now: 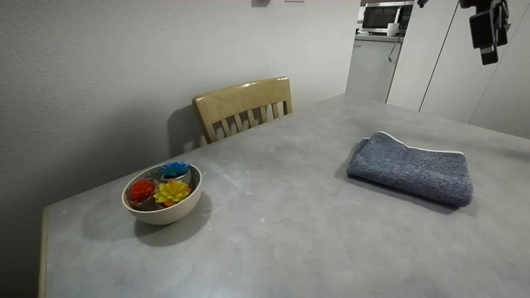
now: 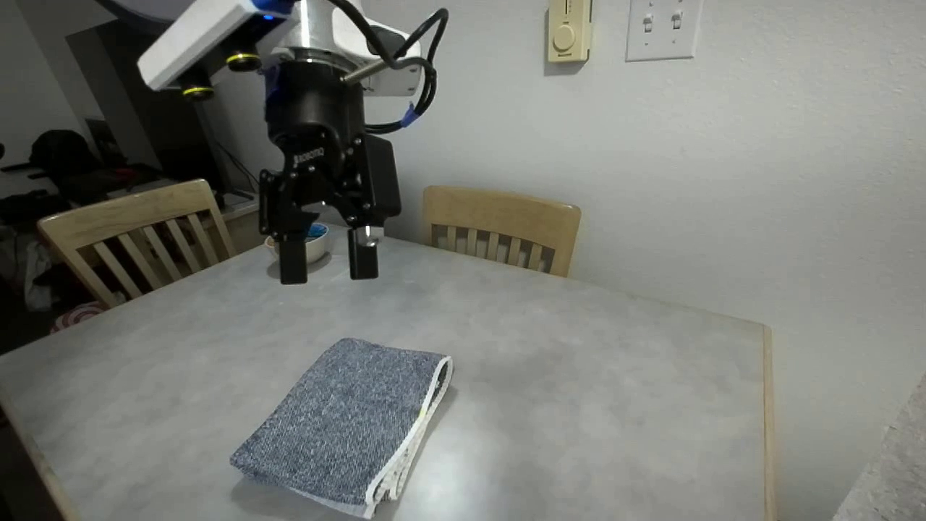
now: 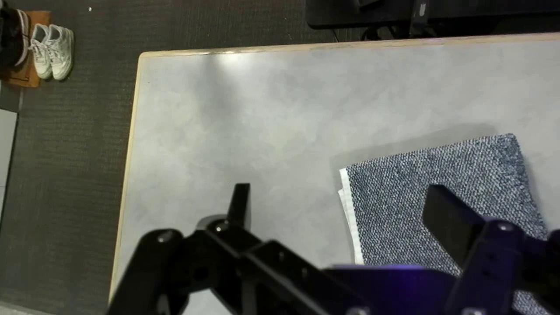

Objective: Unfold the gray towel once

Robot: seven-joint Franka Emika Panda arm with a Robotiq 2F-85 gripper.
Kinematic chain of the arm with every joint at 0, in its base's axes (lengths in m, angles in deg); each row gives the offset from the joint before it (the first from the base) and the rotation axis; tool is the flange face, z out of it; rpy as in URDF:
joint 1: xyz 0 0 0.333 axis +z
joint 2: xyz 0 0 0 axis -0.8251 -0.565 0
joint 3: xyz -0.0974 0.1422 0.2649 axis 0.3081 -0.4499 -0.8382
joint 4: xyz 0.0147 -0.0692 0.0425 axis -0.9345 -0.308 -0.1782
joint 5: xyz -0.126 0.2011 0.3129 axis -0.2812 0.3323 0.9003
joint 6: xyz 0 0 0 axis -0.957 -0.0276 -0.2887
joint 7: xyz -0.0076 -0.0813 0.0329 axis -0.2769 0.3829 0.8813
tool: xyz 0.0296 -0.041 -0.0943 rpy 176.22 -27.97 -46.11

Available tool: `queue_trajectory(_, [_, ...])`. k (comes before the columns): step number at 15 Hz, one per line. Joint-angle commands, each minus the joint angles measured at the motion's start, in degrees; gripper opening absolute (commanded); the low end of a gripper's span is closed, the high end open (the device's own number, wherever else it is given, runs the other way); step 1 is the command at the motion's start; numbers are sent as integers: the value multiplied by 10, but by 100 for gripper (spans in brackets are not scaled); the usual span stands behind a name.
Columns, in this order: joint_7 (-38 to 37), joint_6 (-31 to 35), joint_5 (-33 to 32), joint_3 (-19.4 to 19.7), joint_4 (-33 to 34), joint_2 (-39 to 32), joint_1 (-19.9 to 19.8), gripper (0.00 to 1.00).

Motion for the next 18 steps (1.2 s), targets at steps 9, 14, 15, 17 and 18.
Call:
queue_trajectory(9, [338,-120,16,0,188,-187,-59,100])
queue_trajectory(14, [353,-87,66,-17,168,-172,-76,100])
queue_trajectory(15, [372,-77,93,-22,171,-175,-83,100])
queue_trajectory(17, [406,-64,143,-25,172,-184,-96,100])
queue_trajectory(18, [426,-54,169,-25,169,-188,-104,100])
